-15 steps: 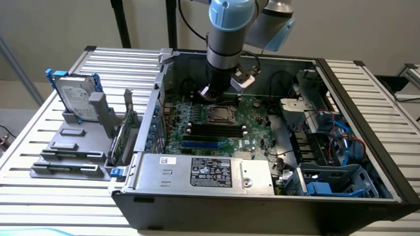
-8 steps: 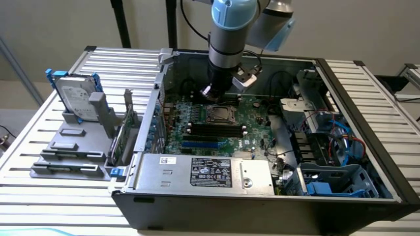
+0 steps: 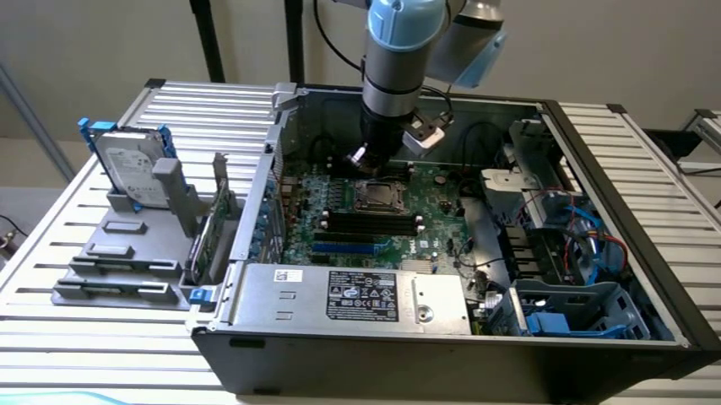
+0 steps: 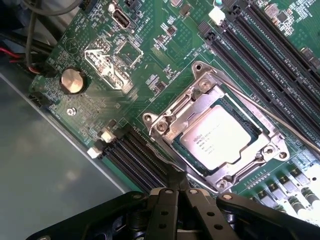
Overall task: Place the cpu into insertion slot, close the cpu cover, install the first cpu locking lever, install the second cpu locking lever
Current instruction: 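Install the first cpu locking lever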
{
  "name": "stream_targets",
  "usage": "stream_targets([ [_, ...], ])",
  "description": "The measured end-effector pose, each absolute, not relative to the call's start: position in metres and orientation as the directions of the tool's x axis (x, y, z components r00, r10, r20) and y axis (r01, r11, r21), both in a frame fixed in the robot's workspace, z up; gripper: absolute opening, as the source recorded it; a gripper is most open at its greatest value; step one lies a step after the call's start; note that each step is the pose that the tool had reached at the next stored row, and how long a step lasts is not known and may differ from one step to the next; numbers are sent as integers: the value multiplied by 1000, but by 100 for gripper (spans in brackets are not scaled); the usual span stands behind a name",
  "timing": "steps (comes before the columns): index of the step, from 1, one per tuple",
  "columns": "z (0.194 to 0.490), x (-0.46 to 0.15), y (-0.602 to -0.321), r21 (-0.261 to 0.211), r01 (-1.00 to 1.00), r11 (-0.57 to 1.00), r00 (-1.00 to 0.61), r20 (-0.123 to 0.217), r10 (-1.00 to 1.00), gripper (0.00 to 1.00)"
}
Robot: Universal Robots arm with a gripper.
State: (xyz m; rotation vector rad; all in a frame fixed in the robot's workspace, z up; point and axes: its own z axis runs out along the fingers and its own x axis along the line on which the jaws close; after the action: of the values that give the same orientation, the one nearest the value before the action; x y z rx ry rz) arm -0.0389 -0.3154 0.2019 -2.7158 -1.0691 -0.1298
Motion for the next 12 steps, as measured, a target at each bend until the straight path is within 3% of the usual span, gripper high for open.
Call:
stream_targets([
  [12,198,-32,-315,-184,678,-711,735,147,663,11],
])
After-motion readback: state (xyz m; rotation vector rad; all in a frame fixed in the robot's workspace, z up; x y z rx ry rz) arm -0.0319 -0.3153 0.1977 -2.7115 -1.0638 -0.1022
